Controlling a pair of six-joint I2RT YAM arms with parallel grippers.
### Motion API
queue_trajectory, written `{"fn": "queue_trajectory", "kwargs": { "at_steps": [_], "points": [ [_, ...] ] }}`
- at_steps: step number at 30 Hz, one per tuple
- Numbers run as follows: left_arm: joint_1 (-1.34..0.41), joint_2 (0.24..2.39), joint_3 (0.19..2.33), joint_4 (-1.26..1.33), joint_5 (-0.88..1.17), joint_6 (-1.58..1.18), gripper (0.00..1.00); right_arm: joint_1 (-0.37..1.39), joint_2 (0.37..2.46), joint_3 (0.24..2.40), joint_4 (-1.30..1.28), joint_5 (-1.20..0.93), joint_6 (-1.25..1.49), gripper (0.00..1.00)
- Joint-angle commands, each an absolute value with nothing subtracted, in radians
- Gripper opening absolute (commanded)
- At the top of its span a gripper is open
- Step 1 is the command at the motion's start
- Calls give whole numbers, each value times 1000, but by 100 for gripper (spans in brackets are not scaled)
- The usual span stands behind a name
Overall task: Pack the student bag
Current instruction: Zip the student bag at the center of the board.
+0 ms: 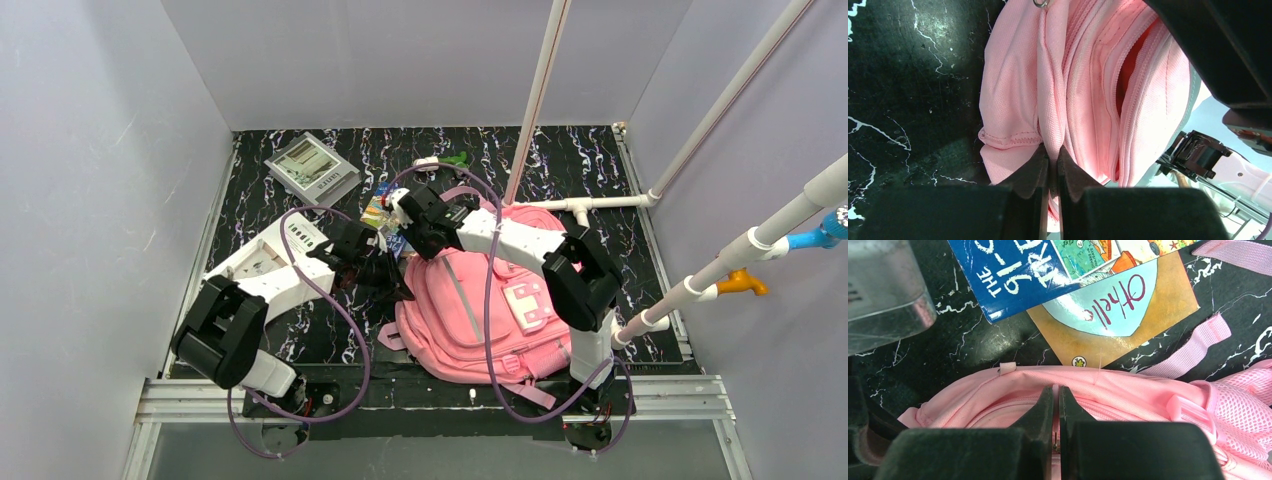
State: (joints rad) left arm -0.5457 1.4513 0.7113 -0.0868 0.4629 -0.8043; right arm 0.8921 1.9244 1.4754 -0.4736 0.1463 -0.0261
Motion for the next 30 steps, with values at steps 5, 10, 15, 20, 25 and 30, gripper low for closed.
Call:
{"fn": "queue_trajectory", "kwargs": {
  "at_steps": [5, 10, 15, 20, 25, 30],
  "points": [
    [-505, 1471, 700, -37, 460, -806, 0, 905, 1757, 1422, -405, 26, 74, 1],
    [-488, 1449, 693, 8, 497, -820, 0, 888, 1679, 1380, -342, -26, 126, 1],
    [-482, 1424, 701, 45, 551, -810, 0, 896, 1706, 1353, -282, -163, 147, 1],
    [-478, 1355, 709, 46, 541, -788, 0, 944, 1735, 1326, -239, -229, 141, 1],
    [-458, 1345, 707, 47, 542, -782, 0, 945, 1676, 1193, -144, -306, 170, 1],
    [-446, 1364, 704, 54, 544, -788, 0, 945, 1618, 1095, -120, -372, 143, 1]
  ]
}}
